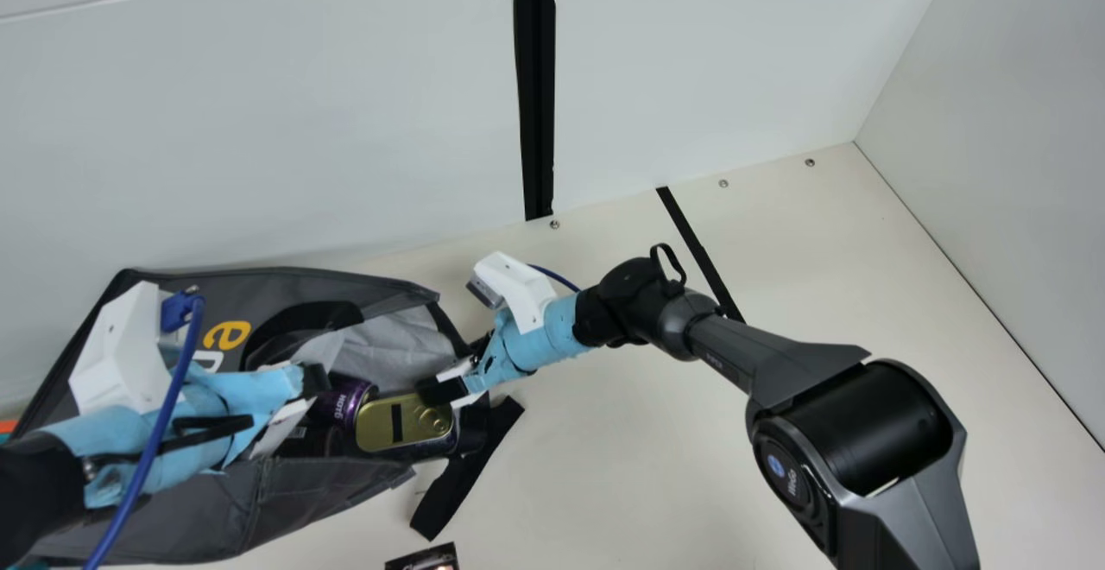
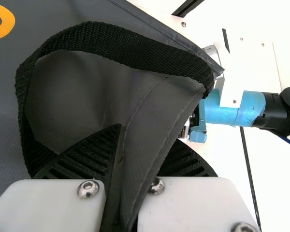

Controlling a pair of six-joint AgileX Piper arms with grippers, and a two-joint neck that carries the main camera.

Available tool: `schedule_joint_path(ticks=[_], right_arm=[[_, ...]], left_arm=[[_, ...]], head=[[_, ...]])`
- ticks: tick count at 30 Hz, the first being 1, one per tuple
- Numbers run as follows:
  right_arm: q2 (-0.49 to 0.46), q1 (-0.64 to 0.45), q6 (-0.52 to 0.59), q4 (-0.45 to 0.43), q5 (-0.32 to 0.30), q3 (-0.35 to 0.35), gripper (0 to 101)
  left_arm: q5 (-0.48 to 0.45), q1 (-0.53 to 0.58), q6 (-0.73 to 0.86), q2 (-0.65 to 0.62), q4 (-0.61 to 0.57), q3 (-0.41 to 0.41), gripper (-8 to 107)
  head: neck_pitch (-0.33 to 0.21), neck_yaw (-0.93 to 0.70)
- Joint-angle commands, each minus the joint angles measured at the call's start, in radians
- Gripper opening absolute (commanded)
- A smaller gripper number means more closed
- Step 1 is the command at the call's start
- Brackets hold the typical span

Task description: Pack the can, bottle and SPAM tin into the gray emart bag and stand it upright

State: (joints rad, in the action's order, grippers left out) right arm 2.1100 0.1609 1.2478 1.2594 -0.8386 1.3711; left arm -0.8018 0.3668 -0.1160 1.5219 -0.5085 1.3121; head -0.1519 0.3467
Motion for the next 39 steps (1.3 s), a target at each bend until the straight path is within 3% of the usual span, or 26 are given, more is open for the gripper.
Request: schedule_joint_path(ticks=[1, 8, 9, 23, 39], right_arm=[[0.002, 0.003, 0.002, 0.002, -0.003, 0.003, 48], [0.004, 0.008, 0.000, 0.038, -0.014, 0.003, 1], [0.003, 0.008, -0.001, 0.044, -0.016, 0.001, 0], [-0.047, -0.021, -0.031, 0.153, -0.063, -0.060, 0], [-0.184, -0.082, -0.052, 0.268, -0.145, -0.187, 0]], left_arm=[[0.000, 0.000, 0.000, 0.000, 0.000, 0.000, -8], [0.000, 0.000, 0.000, 0.000, 0.000, 0.000, -8], [0.000, 0.000, 0.000, 0.000, 0.000, 0.000, -8], [0.000, 0.000, 0.000, 0.000, 0.000, 0.000, -8], [0.000, 0.000, 0.000, 0.000, 0.000, 0.000, -8]], head=[[-0.023, 0.002], [-0.023, 0.002], [-0.023, 0.002], [-0.023, 0.002], [-0.023, 0.002]])
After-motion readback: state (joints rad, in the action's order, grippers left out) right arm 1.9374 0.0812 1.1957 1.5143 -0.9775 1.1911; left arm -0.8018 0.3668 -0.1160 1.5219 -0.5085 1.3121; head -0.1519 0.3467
